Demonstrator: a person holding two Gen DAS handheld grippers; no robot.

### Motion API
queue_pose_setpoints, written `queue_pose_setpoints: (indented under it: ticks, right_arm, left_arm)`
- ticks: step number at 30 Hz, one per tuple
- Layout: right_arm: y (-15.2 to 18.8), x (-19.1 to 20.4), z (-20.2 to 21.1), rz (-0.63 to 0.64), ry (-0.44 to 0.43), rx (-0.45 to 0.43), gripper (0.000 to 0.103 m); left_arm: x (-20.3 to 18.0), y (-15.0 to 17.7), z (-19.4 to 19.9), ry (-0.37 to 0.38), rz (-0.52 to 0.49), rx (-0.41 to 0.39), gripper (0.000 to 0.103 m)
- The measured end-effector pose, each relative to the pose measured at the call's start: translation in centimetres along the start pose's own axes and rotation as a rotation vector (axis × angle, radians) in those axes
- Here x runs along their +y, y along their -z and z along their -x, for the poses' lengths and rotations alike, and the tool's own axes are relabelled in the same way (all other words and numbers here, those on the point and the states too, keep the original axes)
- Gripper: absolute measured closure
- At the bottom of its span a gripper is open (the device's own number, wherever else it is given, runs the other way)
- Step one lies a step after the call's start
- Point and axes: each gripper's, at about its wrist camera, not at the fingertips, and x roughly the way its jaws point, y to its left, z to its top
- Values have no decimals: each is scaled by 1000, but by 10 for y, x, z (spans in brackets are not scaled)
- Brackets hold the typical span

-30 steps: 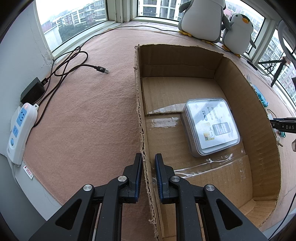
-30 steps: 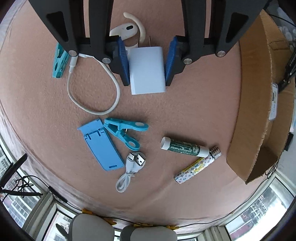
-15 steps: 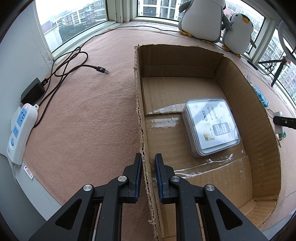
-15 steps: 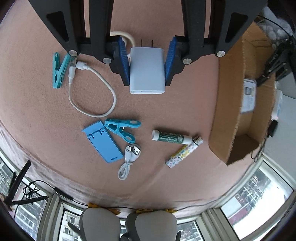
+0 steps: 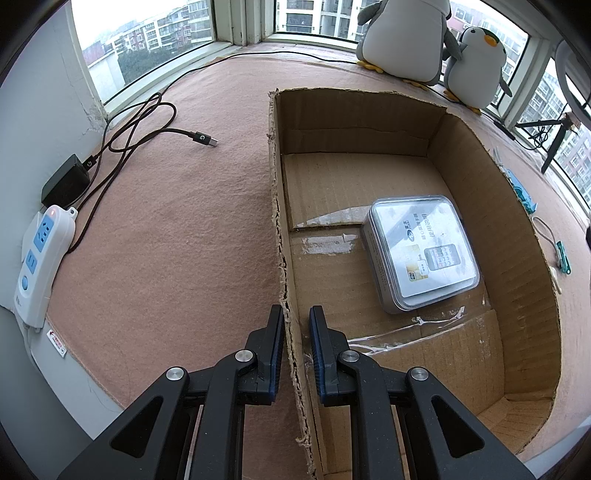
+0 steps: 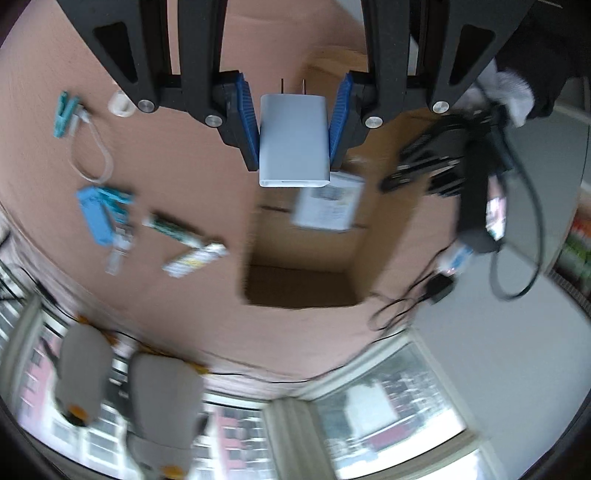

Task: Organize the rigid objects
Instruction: 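Carry the white charger plug into the box beside the tin and release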

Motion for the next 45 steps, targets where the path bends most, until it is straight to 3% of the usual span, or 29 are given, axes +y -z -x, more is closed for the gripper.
queue_pose_setpoints:
  ticks: [8,21,37,45]
  right_arm:
    - [11,41,-38,113,13,87,71]
    - [21,43,-57,134,14,141,70]
    - [22,45,-50,123,9,119,65]
    - [21,27,-29,45,18,51,65]
  left_arm:
    - [1,0,0,3,3,0,88]
    - [1,0,0,3,2,1,88]
    - [2,0,0,2,2,0,88]
    - [2,0,0,2,2,0,88]
